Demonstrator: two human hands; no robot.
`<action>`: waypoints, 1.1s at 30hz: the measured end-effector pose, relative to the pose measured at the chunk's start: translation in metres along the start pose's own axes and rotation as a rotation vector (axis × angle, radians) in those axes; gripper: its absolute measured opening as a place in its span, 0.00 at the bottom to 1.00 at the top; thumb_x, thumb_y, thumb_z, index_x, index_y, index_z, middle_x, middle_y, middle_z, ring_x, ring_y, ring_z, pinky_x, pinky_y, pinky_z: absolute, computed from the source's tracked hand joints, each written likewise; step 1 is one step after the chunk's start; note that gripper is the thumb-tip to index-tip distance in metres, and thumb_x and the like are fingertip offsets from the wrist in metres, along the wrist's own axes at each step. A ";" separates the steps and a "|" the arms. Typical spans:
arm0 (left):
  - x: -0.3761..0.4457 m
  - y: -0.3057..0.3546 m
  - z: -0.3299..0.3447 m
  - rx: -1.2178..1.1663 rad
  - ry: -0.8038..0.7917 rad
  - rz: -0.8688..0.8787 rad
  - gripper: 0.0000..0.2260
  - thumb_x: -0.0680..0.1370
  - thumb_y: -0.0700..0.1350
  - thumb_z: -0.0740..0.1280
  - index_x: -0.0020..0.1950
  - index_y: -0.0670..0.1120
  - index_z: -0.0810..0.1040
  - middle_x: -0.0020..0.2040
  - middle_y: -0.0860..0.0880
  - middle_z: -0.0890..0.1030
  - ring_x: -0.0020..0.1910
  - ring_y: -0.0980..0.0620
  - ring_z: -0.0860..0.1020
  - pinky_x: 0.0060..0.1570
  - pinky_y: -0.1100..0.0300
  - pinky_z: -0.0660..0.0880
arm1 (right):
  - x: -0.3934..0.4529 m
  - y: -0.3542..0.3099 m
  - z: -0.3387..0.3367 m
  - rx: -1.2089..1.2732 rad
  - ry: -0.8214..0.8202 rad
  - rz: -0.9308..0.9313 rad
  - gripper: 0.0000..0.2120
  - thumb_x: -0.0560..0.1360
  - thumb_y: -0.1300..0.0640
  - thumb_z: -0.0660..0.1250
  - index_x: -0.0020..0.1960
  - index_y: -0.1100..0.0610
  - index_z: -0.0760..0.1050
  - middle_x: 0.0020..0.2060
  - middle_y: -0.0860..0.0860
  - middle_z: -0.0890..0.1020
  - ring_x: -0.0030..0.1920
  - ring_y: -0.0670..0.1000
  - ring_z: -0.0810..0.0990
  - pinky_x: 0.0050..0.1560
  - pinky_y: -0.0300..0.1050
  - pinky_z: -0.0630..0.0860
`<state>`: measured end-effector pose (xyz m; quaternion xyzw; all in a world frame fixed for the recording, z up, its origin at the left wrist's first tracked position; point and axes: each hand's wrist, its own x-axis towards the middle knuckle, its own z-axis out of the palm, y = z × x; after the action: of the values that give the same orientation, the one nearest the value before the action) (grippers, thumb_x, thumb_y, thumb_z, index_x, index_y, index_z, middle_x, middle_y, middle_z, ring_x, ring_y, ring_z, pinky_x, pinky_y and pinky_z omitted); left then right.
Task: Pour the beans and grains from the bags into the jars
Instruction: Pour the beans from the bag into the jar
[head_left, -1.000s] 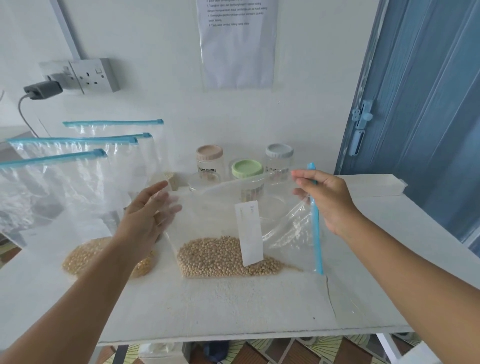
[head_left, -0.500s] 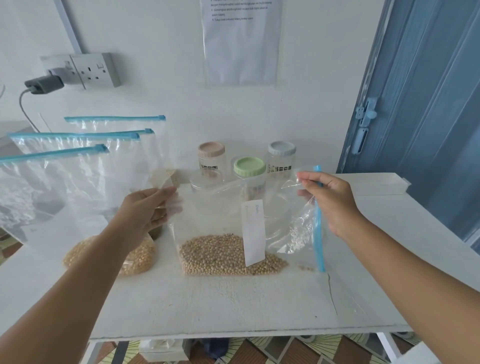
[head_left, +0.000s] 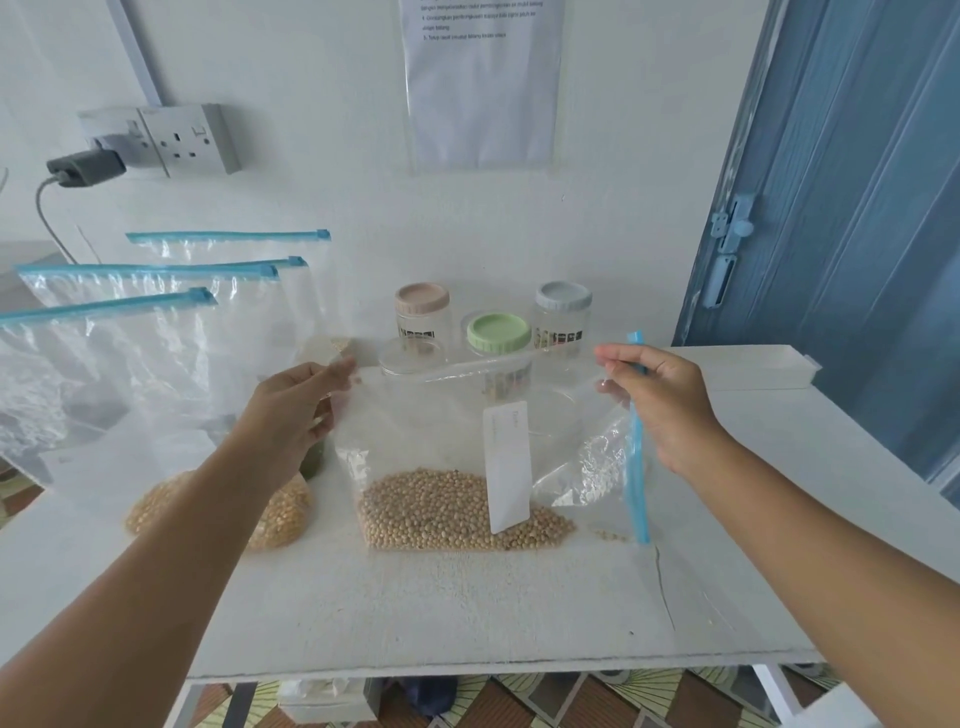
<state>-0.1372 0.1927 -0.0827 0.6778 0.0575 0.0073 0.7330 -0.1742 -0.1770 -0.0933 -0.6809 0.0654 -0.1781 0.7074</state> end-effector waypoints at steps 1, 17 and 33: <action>0.001 -0.001 0.000 0.025 -0.013 0.006 0.09 0.76 0.50 0.77 0.41 0.47 0.84 0.49 0.43 0.80 0.52 0.44 0.75 0.56 0.51 0.72 | 0.000 0.000 0.000 -0.002 0.001 -0.002 0.11 0.80 0.66 0.70 0.50 0.52 0.86 0.52 0.50 0.87 0.44 0.51 0.86 0.55 0.40 0.83; 0.015 -0.013 0.007 0.056 0.068 0.059 0.14 0.69 0.55 0.82 0.31 0.51 0.81 0.45 0.42 0.77 0.45 0.44 0.73 0.50 0.48 0.70 | 0.000 0.001 0.008 -0.048 0.049 -0.024 0.11 0.80 0.64 0.71 0.49 0.49 0.87 0.49 0.45 0.87 0.43 0.50 0.87 0.62 0.49 0.81; 0.010 -0.014 -0.005 0.094 -0.056 0.047 0.35 0.58 0.65 0.85 0.53 0.41 0.83 0.48 0.44 0.75 0.40 0.44 0.66 0.38 0.53 0.62 | 0.000 0.005 0.007 -0.003 0.067 -0.010 0.11 0.79 0.65 0.71 0.48 0.50 0.87 0.51 0.47 0.87 0.45 0.52 0.87 0.62 0.50 0.82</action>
<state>-0.1287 0.1970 -0.0981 0.7127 0.0212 0.0030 0.7012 -0.1708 -0.1705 -0.0980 -0.6758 0.0857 -0.2043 0.7030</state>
